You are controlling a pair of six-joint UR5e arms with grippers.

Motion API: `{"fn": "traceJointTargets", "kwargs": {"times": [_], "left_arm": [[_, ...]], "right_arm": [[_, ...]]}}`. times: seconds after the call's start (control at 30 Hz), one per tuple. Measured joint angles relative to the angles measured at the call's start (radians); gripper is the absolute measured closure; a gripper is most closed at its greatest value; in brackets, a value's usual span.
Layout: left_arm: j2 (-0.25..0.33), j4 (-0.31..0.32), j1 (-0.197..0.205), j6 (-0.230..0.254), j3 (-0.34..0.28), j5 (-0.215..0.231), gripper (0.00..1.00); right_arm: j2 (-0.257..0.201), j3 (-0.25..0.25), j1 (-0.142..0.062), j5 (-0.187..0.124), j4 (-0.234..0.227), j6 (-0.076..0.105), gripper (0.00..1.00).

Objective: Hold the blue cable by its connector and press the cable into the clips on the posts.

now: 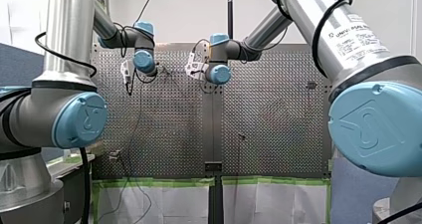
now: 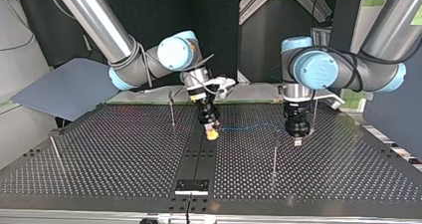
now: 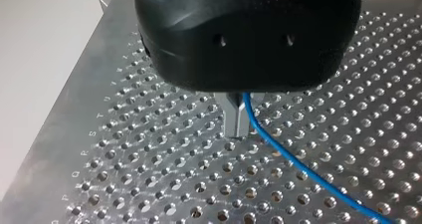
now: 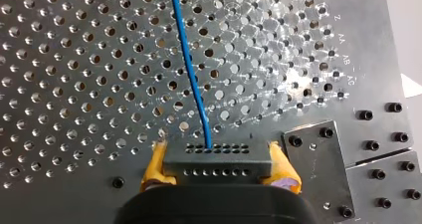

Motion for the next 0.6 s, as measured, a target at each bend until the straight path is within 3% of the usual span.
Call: {"fn": "traceJointTargets", "kwargs": {"times": [0.37, 0.6], "left_arm": [[-0.033, 0.004, 0.052, -0.019, 0.014, 0.067, 1.0], [-0.047, -0.015, 0.066, -0.046, 0.071, 0.104, 1.0]], "right_arm": [[0.005, -0.003, -0.031, 0.0, -0.002, 0.0, 1.0], [0.009, -0.016, -0.051, -0.009, -0.002, 0.0, 1.0]]}}
